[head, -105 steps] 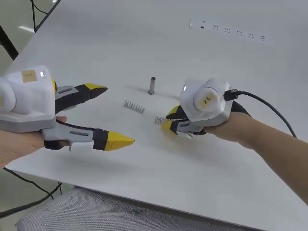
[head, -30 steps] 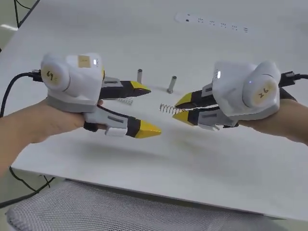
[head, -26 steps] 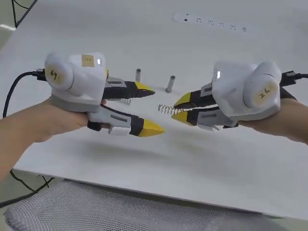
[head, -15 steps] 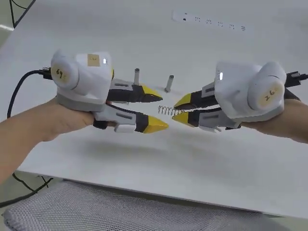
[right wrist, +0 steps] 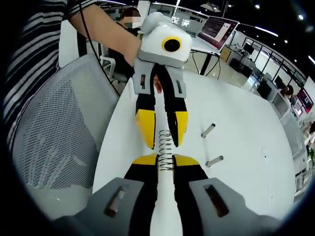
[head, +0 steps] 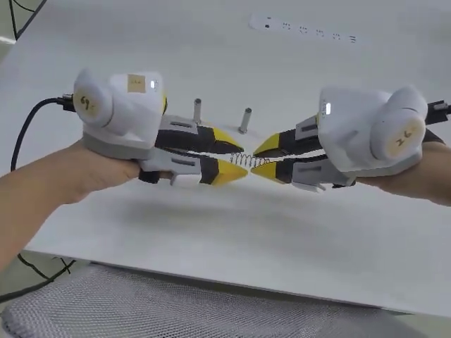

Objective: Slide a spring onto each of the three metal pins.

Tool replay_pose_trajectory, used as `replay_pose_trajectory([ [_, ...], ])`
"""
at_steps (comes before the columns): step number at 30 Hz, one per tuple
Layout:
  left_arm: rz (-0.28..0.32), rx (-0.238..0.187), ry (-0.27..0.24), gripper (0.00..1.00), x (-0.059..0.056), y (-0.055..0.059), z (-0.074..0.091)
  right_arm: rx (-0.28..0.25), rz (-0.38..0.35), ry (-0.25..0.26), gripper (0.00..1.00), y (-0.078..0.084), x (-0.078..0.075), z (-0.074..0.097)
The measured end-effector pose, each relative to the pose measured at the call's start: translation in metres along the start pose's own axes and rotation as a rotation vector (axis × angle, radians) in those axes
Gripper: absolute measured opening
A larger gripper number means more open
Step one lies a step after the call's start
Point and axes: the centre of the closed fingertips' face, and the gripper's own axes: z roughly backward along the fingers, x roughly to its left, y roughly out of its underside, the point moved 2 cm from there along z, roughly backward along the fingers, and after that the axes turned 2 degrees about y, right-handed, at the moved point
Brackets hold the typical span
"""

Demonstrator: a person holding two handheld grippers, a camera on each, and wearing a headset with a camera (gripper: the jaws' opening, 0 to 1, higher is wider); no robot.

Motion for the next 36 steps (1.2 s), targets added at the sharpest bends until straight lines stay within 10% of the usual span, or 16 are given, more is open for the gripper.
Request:
replay_pose_trajectory([
  [36,-0.005,0.003,0.057,0.07,-0.011,-0.007,-0.001,-0.009,0.024,-0.015,0.13,0.0,0.006,0.004],
])
